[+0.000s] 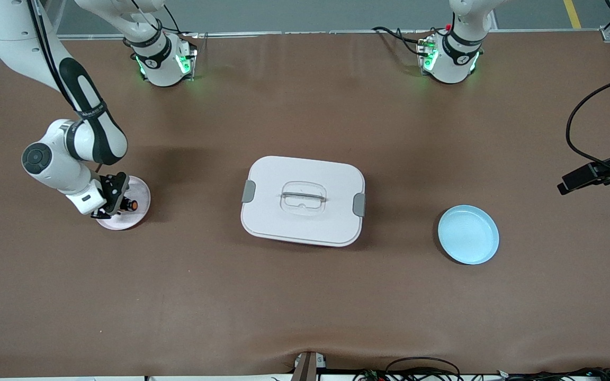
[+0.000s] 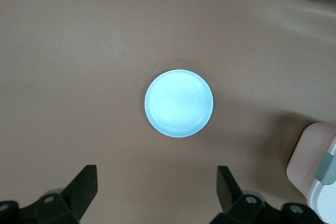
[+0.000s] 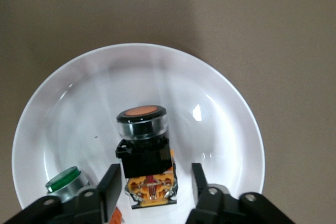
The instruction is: Transfer orange switch to right arm and place
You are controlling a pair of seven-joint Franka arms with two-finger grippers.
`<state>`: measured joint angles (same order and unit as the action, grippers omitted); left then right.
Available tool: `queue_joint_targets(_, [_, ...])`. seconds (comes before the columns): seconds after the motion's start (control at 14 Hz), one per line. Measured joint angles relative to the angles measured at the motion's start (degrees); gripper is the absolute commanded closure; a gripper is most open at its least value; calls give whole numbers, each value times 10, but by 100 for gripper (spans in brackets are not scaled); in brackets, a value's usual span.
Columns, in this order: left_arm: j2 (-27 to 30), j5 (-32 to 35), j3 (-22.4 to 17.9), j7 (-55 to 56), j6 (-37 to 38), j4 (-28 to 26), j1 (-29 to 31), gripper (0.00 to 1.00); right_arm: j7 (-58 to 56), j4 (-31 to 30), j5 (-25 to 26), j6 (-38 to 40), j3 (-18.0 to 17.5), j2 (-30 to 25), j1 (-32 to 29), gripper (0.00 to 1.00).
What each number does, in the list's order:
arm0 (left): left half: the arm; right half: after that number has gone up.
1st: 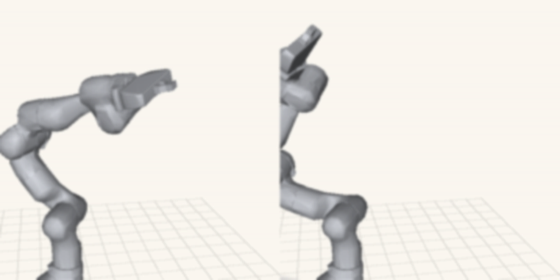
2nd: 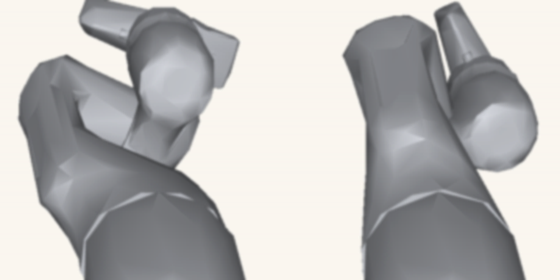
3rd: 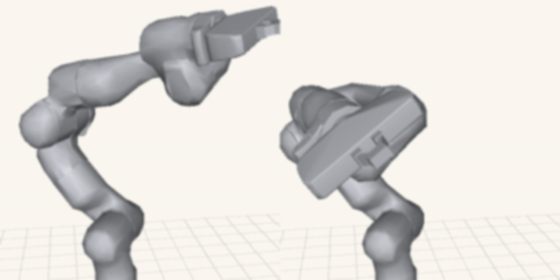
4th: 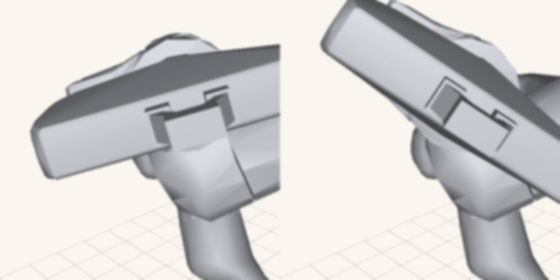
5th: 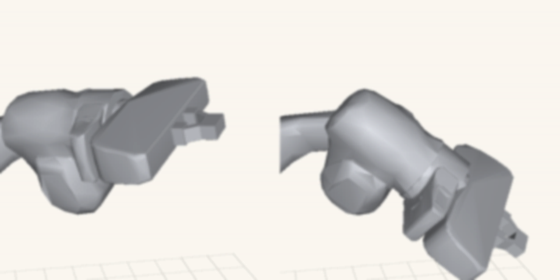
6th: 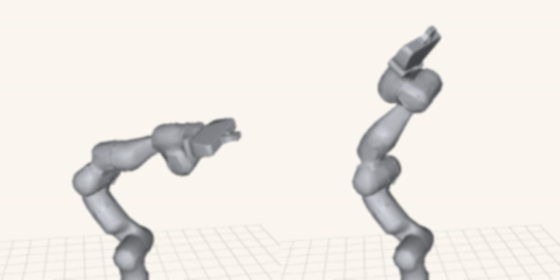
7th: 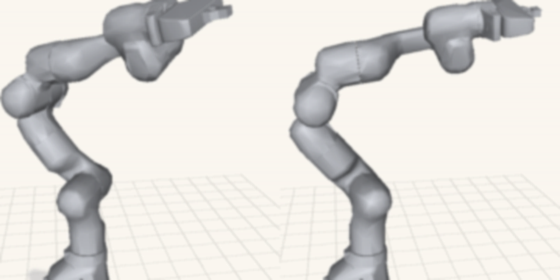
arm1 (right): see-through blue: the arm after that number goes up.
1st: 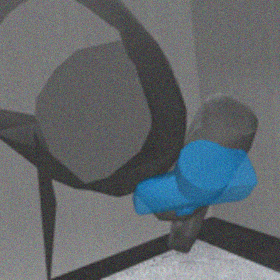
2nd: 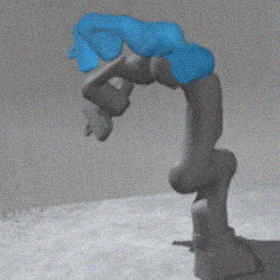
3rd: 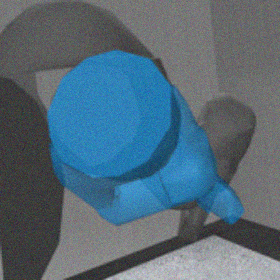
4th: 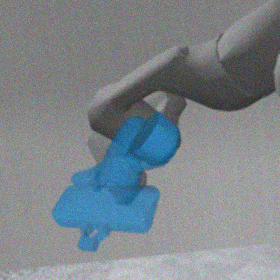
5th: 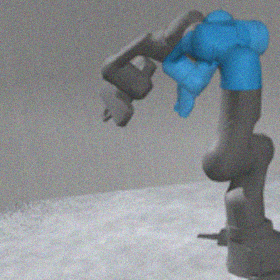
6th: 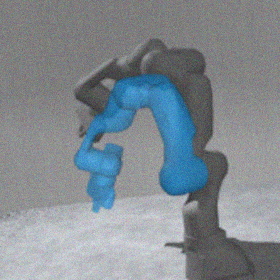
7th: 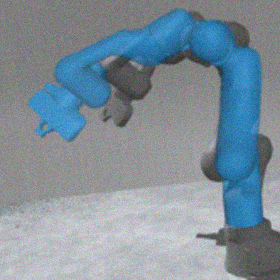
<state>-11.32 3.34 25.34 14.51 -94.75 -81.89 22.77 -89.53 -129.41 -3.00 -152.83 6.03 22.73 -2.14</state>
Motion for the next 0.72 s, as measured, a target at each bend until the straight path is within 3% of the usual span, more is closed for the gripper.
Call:
queue_joint_targets(0.14, [13,-5,-60,0,-3,-12,-59,0,0,7,0,13,0,0,-4,0])
queue_joint_targets(0.36, [28,-12,-156,0,-5,-22,-149,0,9,45,0,106,0,-5,-5,0])
queue_joint_targets(0.72, [44,-13,-221,0,-13,-43,-222,0,105,86,0,235,-5,-47,-5,0])
